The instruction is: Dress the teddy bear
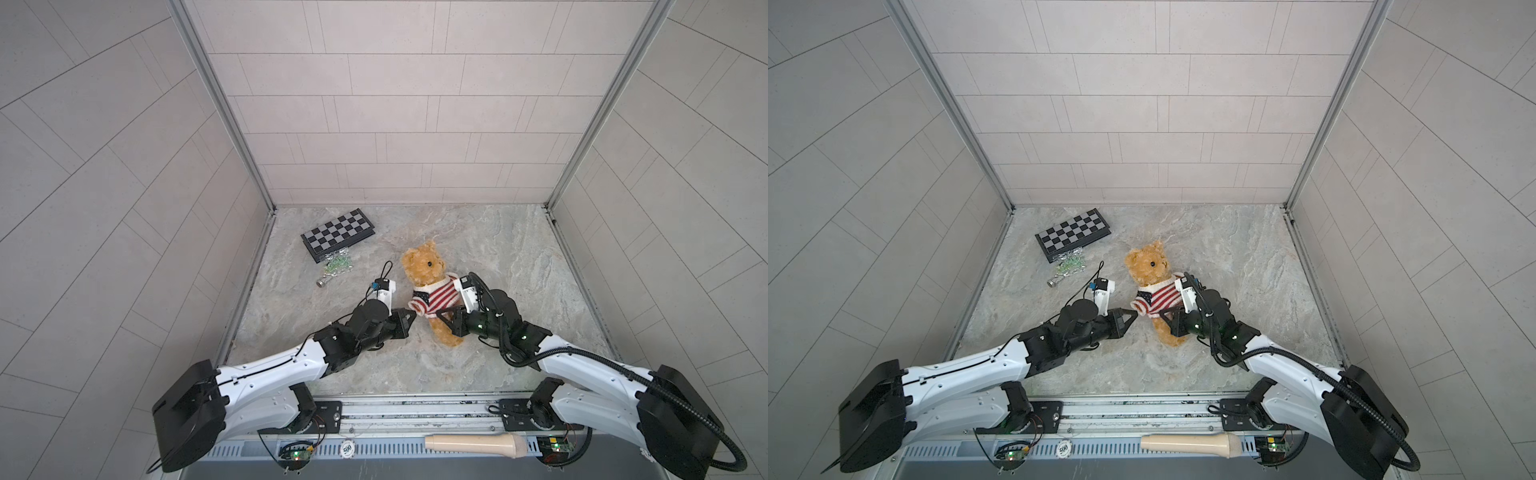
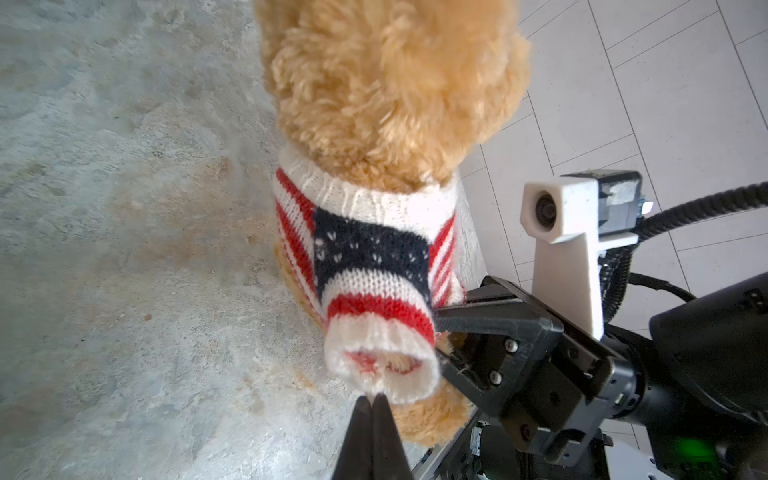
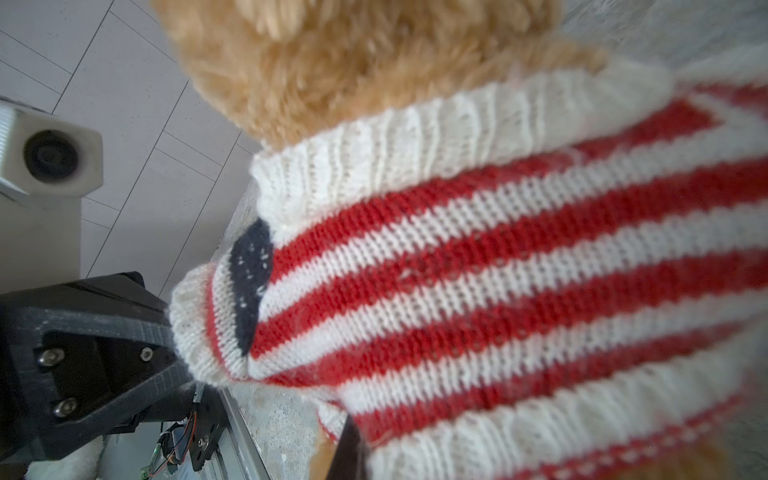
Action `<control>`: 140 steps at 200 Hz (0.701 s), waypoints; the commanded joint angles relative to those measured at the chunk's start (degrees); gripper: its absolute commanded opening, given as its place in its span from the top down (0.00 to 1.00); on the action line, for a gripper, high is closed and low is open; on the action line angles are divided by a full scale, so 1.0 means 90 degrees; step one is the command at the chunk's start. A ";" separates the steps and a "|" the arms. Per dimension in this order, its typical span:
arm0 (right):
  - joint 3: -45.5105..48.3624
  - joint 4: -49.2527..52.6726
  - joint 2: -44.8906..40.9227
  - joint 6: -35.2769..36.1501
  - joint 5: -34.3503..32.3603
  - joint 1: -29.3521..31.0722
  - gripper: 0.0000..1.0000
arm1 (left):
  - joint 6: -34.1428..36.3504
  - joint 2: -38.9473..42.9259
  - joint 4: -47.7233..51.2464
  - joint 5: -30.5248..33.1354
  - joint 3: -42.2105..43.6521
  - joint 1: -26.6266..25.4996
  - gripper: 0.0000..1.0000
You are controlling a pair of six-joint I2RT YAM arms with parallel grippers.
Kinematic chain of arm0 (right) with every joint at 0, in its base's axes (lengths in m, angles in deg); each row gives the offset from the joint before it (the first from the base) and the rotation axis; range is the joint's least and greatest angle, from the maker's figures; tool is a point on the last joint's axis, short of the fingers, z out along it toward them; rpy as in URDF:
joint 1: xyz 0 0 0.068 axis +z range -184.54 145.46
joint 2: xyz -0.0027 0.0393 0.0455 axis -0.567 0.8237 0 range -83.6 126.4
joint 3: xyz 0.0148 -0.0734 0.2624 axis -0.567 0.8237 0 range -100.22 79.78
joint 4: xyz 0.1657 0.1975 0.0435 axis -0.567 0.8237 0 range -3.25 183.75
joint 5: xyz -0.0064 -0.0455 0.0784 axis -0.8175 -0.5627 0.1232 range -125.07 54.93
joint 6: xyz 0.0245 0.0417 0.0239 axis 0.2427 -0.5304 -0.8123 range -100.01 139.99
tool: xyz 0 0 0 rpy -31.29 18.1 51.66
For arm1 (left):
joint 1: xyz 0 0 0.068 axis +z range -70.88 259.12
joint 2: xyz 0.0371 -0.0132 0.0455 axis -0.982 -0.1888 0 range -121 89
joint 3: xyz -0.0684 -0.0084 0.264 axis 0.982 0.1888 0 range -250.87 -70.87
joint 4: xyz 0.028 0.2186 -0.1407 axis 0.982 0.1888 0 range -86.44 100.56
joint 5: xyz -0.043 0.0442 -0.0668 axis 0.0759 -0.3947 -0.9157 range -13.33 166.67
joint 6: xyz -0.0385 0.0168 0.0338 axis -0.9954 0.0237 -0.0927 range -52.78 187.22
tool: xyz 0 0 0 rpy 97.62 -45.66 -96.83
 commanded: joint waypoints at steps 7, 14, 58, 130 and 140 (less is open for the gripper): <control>0.0009 -0.0310 -0.0076 -0.0015 0.0047 -0.0024 1.00 | 0.0130 -0.0009 0.0060 0.0124 -0.0293 -0.0006 1.00; 0.0003 -0.0318 -0.0077 -0.0015 0.0061 -0.0026 1.00 | 0.0150 -0.0047 0.0084 0.0135 -0.0330 -0.0010 1.00; -0.0009 -0.0312 -0.0101 0.0004 0.0089 -0.0020 1.00 | 0.0160 -0.0266 0.0080 0.0275 -0.0470 0.0005 0.89; 0.0019 -0.0376 -0.0075 0.0008 0.0149 -0.0019 1.00 | 0.0157 -0.0833 -0.0201 0.0253 -0.0656 0.0025 0.75; 0.0024 -0.0387 -0.0073 0.0005 0.0168 -0.0019 1.00 | 0.0146 -0.0887 -0.0251 0.0241 -0.0649 0.0025 0.72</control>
